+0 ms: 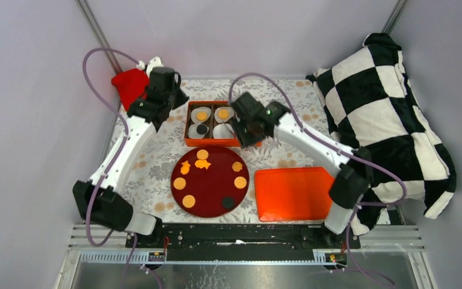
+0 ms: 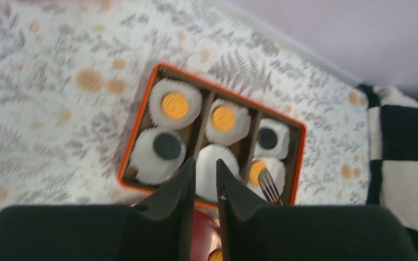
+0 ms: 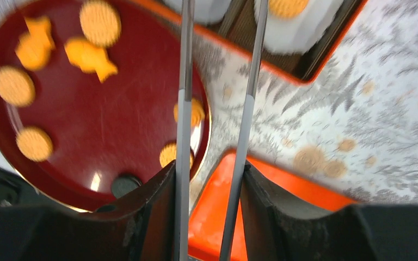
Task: Pack the cookies
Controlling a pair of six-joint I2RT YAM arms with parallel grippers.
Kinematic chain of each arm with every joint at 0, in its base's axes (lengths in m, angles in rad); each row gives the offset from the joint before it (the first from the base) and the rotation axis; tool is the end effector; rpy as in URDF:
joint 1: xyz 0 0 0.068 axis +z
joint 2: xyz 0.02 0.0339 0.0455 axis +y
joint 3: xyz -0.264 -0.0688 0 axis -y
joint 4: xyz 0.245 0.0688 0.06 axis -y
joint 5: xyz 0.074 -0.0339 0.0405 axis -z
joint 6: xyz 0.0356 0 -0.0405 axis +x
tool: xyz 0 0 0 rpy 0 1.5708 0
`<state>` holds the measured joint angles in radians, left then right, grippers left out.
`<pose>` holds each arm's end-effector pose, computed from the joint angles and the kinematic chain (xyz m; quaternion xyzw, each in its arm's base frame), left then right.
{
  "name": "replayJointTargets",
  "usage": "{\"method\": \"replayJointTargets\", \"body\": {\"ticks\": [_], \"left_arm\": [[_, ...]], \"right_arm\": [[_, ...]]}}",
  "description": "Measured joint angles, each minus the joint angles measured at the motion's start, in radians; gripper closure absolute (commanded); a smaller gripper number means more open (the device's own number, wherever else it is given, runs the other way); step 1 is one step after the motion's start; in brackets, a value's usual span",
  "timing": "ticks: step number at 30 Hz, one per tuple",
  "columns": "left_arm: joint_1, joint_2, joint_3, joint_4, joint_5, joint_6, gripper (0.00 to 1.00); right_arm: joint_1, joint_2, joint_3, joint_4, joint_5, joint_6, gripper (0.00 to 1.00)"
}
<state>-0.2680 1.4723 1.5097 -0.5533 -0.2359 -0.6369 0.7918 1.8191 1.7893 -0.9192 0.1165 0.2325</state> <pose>0.3215 -0.0797 0.3918 -0.2156 0.8327 -0.1271 0.4940 0.2806 0.2784 0.3332 -0.2452 0.9184 0.1013 0.2934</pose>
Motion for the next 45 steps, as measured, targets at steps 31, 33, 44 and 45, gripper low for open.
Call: {"method": "replayJointTargets", "body": {"ticks": [31, 33, 44, 45], "left_arm": [[-0.158, -0.533, -0.378, -0.15, -0.11, -0.117, 0.77], [-0.158, -0.537, -0.389, -0.159, -0.111, -0.121, 0.77], [-0.158, -0.557, -0.398, -0.168, -0.131, -0.137, 0.76], [-0.158, -0.552, -0.398, -0.168, -0.132, -0.137, 0.76]], "right_arm": [[0.717, -0.178, -0.485, 0.111, 0.129, 0.263, 0.5], [0.736, -0.169, -0.469, 0.097, 0.127, 0.262, 0.49], [0.77, -0.121, -0.389, 0.058, 0.12, 0.209, 0.45], [0.77, -0.109, -0.38, 0.061, 0.122, 0.201, 0.45]]}}
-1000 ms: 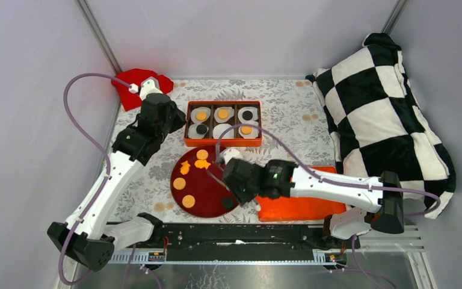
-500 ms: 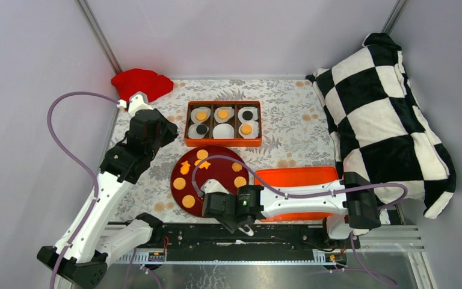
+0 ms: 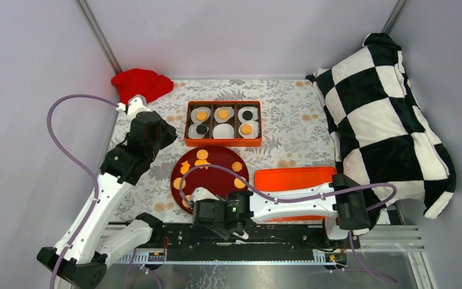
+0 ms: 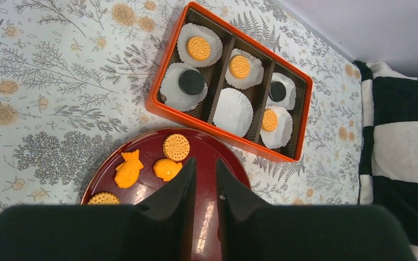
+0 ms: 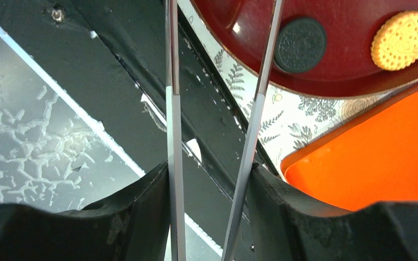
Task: Pack the cookies
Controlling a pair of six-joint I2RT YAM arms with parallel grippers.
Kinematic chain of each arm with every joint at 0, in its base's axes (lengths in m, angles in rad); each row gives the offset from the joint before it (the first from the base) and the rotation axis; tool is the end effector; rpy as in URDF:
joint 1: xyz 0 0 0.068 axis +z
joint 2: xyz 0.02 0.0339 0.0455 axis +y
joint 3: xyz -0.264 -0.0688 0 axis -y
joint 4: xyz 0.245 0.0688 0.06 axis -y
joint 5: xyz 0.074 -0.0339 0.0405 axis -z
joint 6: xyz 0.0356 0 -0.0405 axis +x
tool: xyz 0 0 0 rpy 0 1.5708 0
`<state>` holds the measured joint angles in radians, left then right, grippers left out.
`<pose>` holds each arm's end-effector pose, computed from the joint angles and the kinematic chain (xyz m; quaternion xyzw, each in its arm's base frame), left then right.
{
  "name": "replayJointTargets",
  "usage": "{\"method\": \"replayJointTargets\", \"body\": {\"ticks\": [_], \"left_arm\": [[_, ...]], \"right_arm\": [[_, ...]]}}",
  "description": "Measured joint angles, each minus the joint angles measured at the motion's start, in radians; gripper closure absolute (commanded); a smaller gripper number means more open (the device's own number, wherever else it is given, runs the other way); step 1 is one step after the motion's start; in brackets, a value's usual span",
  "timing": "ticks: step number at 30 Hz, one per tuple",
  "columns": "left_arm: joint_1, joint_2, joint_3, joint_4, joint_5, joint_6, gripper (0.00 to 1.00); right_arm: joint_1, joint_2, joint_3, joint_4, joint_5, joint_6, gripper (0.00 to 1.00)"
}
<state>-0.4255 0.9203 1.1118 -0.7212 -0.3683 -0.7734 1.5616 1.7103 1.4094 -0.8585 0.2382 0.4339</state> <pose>0.1708 -0.0633 0.3749 -0.2373 0.8242 -0.1447 0.4933 0.0116 0.3518 0.2601 -0.4990 0.8345 0.1073 0.2077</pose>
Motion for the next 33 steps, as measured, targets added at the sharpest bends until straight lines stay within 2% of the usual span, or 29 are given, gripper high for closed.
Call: {"method": "replayJointTargets", "body": {"ticks": [6, 13, 16, 18, 20, 21, 28, 33], "left_arm": [[0.0, 0.029, -0.002, 0.0, -0.016, 0.0, 0.76], [0.0, 0.034, -0.006, 0.001, -0.026, 0.001, 0.76], [0.0, 0.034, -0.014, 0.001, -0.028, 0.001, 0.76], [0.0, 0.034, -0.017, 0.001, -0.032, 0.001, 0.76], [0.0, 0.034, -0.017, 0.001, -0.033, 0.001, 0.76], [0.0, 0.034, -0.017, 0.001, -0.033, 0.001, 0.76], [0.0, 0.035, -0.017, 0.001, -0.032, 0.001, 0.76], [0.0, 0.045, -0.016, 0.002, -0.032, 0.001, 0.76]], "right_arm": [[0.0, 0.08, 0.036, 0.025, 0.007, -0.032, 0.46], [-0.039, 0.09, 0.035, 0.061, -0.027, -0.051, 0.54], [-0.06, 0.09, 0.034, 0.077, -0.054, -0.06, 0.64], [-0.068, 0.09, 0.033, 0.085, -0.065, -0.063, 0.74], [-0.071, 0.09, 0.033, 0.087, -0.067, -0.064, 0.8], [-0.071, 0.09, 0.033, 0.086, -0.067, -0.064, 0.85], [-0.077, 0.089, 0.037, 0.074, -0.04, -0.06, 0.95], [-0.078, 0.063, 0.048, 0.042, 0.015, -0.054, 0.99]]}}
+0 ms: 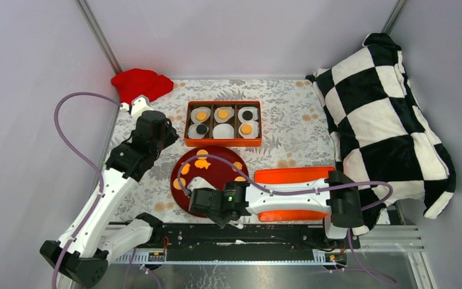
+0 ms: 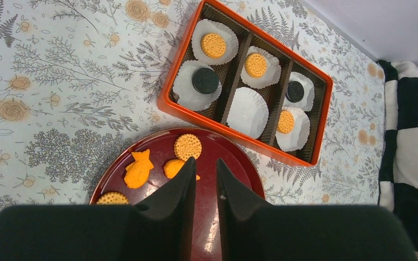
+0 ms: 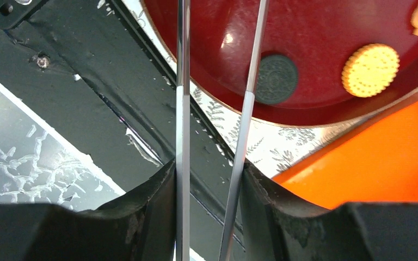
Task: Pack the cookies
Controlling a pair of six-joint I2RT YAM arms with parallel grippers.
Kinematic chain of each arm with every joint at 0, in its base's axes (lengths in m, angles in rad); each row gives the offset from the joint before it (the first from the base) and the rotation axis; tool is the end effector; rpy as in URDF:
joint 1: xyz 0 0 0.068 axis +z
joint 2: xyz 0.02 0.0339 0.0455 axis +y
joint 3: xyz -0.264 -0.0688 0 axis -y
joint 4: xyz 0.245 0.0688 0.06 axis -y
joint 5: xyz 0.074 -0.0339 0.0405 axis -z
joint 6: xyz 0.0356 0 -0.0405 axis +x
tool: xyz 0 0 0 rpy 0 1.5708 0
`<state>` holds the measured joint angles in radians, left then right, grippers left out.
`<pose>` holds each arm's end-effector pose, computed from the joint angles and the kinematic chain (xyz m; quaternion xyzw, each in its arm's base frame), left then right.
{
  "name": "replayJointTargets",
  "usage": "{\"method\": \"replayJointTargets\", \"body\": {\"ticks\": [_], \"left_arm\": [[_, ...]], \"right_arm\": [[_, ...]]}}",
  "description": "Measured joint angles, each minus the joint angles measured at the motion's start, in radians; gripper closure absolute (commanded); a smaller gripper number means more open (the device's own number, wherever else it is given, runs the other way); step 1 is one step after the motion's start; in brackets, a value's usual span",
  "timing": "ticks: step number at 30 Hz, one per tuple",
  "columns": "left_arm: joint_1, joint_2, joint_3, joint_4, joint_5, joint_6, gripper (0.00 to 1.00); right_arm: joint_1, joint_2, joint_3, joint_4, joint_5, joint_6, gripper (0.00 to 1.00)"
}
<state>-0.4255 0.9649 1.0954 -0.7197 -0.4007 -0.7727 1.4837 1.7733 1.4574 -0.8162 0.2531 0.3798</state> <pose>0.1820 -0.0672 0.3625 -0.2417 0.8351 -0.1155 0.4804 0.0411 0.3685 0.2548 -0.4843 0.8389 0.0998 0.2276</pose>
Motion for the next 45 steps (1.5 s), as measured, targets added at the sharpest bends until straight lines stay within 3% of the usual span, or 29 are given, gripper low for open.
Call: {"method": "replayJointTargets", "body": {"ticks": [8, 15, 20, 30, 41, 45], "left_arm": [[0.0, 0.029, 0.027, 0.002, -0.003, 0.002, 0.77], [0.0, 0.08, 0.089, 0.015, -0.012, 0.014, 0.77], [0.0, 0.128, 0.103, 0.032, -0.011, 0.023, 0.77], [0.0, 0.175, 0.103, 0.046, -0.019, 0.043, 0.77], [0.0, 0.205, 0.103, 0.06, -0.025, 0.051, 0.76], [0.0, 0.206, 0.103, 0.066, -0.025, 0.051, 0.76]], "right_arm": [[-0.067, -0.094, 0.031, -0.055, 0.107, 0.024, 1.0], [-0.265, -0.175, 0.031, -0.054, 0.172, 0.008, 1.0], [-0.385, -0.137, 0.068, -0.02, 0.181, -0.047, 1.0], [-0.466, 0.038, 0.143, 0.064, 0.167, -0.123, 1.0], [-0.518, 0.047, 0.128, 0.089, 0.127, -0.146, 0.98], [-0.518, 0.061, 0.127, 0.097, 0.111, -0.147, 0.9]]}}
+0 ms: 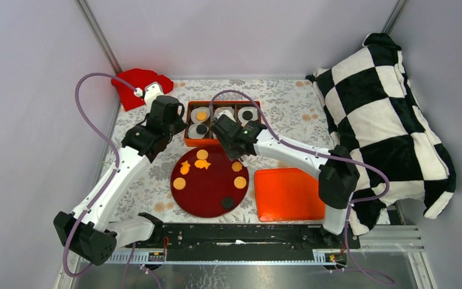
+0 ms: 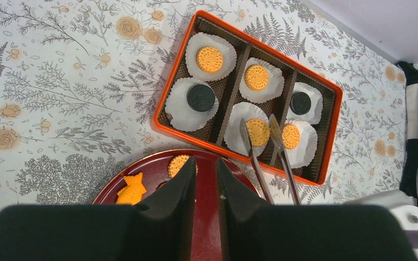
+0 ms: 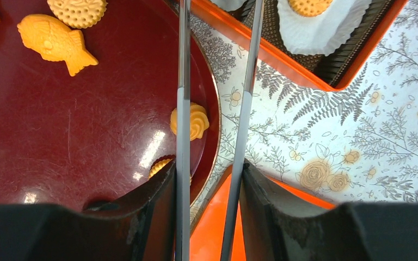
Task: Pack the cookies
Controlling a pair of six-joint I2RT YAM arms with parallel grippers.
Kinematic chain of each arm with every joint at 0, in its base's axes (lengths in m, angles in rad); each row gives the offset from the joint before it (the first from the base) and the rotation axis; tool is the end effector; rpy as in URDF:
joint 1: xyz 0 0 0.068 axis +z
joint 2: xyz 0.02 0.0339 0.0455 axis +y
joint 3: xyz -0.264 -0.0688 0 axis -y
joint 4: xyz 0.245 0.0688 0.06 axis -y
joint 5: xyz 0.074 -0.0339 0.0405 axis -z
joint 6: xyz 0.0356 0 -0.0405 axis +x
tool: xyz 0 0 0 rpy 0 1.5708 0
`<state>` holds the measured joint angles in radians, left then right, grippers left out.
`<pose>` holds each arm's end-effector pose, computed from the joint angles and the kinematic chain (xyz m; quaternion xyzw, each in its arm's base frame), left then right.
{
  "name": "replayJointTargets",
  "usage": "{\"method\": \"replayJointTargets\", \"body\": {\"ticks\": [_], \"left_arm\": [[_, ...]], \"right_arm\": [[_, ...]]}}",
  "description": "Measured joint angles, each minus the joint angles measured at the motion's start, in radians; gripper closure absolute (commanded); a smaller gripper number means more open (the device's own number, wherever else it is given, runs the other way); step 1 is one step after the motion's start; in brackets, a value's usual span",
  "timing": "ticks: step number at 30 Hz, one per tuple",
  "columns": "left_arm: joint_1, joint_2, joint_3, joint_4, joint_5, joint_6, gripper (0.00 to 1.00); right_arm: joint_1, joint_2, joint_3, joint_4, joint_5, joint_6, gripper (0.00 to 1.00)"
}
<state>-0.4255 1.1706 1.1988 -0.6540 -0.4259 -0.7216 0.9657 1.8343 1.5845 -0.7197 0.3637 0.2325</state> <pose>0.2307 -0.0884 0.3612 -0.2235 0.8466 -0.0833 0.4758 0.2389 0.3232 0.2775 -0.2867 0.8962 0.0216 0.3379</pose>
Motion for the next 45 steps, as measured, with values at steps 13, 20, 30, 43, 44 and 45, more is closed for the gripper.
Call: {"method": "replayJointTargets", "body": {"ticks": [13, 20, 30, 43, 44, 45], "left_arm": [[0.0, 0.0, 0.0, 0.017, 0.018, 0.024, 0.75], [0.0, -0.008, -0.002, 0.034, 0.027, 0.029, 0.74], [0.0, -0.017, -0.014, 0.053, 0.045, 0.04, 0.74], [-0.002, 0.018, -0.012, 0.077, 0.085, 0.035, 1.0], [-0.004, 0.029, -0.012, 0.079, 0.089, 0.035, 1.0], [-0.007, 0.042, -0.012, 0.079, 0.092, 0.035, 1.0]], "right_arm": [[0.0, 0.032, -0.012, 0.02, -0.003, 0.008, 0.52], [0.0, 0.03, -0.012, 0.022, 0.011, 0.01, 0.51], [0.0, -0.008, -0.019, 0.018, 0.049, 0.03, 0.83], [-0.19, -0.218, -0.082, -0.034, 0.285, 0.139, 0.85], [-0.24, -0.208, -0.107, -0.023, 0.272, 0.142, 0.85], [-0.299, -0.192, -0.131, -0.012, 0.256, 0.143, 0.85]]}}
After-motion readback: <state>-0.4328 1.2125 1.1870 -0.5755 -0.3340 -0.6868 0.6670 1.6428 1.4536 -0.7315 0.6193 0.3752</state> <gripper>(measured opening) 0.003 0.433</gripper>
